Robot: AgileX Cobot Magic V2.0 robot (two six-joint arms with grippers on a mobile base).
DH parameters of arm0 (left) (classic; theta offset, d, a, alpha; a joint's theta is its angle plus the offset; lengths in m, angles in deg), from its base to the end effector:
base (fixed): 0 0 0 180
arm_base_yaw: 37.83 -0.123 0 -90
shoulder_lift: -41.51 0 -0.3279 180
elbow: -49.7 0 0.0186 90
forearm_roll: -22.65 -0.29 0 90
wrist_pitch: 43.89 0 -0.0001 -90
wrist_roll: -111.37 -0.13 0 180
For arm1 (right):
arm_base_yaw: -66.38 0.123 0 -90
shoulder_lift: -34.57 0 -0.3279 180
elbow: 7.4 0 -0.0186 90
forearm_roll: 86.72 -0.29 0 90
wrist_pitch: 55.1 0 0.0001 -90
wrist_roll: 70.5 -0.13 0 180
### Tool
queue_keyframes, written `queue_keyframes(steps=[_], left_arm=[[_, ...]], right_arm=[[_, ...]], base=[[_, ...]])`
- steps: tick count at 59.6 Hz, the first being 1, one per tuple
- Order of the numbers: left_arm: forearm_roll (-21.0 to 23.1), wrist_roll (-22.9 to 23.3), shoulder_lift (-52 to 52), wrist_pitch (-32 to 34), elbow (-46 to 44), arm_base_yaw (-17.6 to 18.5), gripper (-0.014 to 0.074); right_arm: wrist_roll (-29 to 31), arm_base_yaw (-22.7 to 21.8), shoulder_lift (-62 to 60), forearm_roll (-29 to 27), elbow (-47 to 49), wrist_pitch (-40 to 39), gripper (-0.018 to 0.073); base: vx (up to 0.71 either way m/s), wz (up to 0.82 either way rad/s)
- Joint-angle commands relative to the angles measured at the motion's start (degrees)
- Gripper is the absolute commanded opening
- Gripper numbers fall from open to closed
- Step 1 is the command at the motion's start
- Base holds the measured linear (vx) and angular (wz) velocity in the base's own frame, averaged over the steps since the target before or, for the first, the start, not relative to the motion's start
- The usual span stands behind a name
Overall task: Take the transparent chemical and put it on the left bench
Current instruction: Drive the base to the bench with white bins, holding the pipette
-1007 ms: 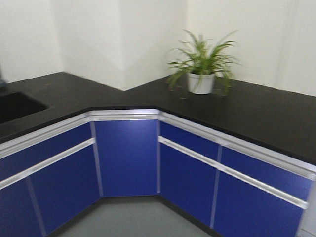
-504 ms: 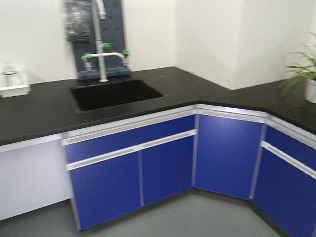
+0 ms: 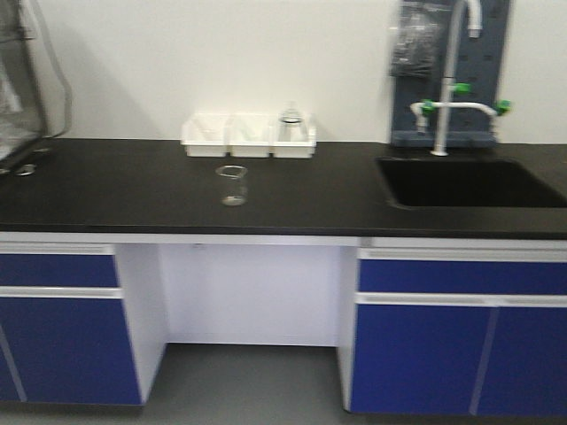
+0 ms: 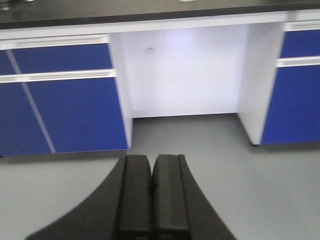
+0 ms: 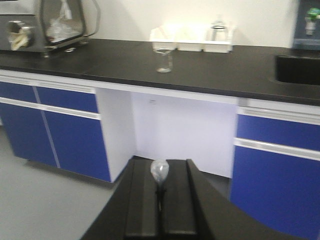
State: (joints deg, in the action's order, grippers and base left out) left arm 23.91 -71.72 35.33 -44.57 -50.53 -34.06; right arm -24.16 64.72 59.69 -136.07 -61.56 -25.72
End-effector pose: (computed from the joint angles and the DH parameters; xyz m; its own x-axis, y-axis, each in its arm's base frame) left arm 0.0915 -0.0061 0.2049 0.0607 0.0280 -0.9978 0.0641 0.9974 0.0319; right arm 0.1049 0.0454 0.3146 -0.1582 -0.0103 -0.9874 -0.3427 0.9383 0.0451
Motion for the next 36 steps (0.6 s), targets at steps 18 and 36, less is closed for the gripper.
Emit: queue_keyframes(steps=[18, 36], left_arm=[[0.04, 0.45, 1.10, 4.49, 0.93, 0.10, -0.0003], [0.04, 0.45, 1.10, 4.49, 0.93, 0.10, -0.0003]], right_arm=[[0.49, 0.02, 0.43, -1.75, 1.72, -3.03, -0.0003], [0.49, 0.02, 0.43, -1.75, 1.72, -3.03, -0.0003]], base=[[0.26, 0.57], [0.34, 0.31]])
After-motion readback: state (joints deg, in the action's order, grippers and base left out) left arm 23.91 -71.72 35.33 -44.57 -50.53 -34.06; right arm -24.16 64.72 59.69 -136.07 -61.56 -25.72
